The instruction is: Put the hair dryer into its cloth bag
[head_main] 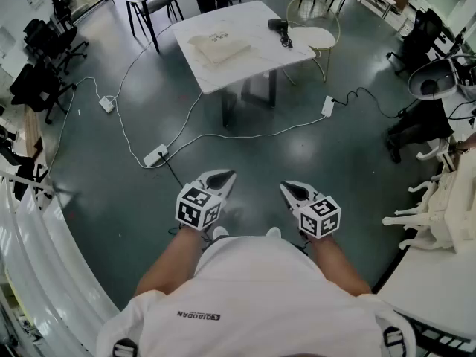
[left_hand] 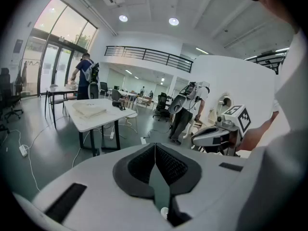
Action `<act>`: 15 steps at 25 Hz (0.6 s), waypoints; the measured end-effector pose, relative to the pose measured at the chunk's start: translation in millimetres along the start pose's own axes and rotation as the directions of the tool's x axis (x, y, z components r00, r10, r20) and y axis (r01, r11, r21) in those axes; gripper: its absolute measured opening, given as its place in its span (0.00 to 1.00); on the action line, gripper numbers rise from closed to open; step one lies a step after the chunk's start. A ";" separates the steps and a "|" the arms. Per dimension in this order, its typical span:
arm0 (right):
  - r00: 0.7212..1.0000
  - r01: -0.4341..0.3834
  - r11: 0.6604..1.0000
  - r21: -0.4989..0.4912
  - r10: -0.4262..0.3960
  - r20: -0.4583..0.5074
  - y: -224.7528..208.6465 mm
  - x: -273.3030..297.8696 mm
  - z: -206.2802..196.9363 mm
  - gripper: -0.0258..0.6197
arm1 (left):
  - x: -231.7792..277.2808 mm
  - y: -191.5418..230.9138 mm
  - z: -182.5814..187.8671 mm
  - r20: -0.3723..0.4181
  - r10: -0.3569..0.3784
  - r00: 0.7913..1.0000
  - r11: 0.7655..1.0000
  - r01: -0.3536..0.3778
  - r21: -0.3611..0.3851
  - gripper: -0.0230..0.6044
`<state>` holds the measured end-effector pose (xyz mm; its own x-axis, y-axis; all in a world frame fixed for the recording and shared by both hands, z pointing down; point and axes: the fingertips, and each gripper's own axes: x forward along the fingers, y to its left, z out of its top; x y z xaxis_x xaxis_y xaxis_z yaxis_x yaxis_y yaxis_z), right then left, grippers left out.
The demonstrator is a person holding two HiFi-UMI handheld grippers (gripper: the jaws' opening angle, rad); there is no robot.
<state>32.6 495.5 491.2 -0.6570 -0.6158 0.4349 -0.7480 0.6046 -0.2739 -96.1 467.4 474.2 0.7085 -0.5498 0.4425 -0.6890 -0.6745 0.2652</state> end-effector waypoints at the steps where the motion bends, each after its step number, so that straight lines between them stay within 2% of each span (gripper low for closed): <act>1: 1.000 -0.002 1.000 -0.001 0.002 0.000 1.5 0.3 0.5 0.07 | -0.7 0.5 0.3 0.001 0.001 1.000 1.000 -0.001 -0.002 0.09; 11: 1.000 0.009 1.000 0.005 -0.009 0.008 8.7 2.1 1.3 0.07 | -5.8 1.1 -0.1 0.001 -0.011 1.000 1.000 0.011 -0.005 0.09; 15: 0.999 0.026 1.000 0.006 -0.026 0.029 12.1 3.8 6.0 0.07 | -6.4 3.9 -6.2 -0.029 -0.025 0.999 1.000 0.025 -0.012 0.09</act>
<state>20.5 497.4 484.5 -0.6396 -0.6458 0.4168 -0.7654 0.5851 -0.2679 -104.3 471.3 477.8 0.7209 -0.5179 0.4604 -0.6730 -0.6818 0.2867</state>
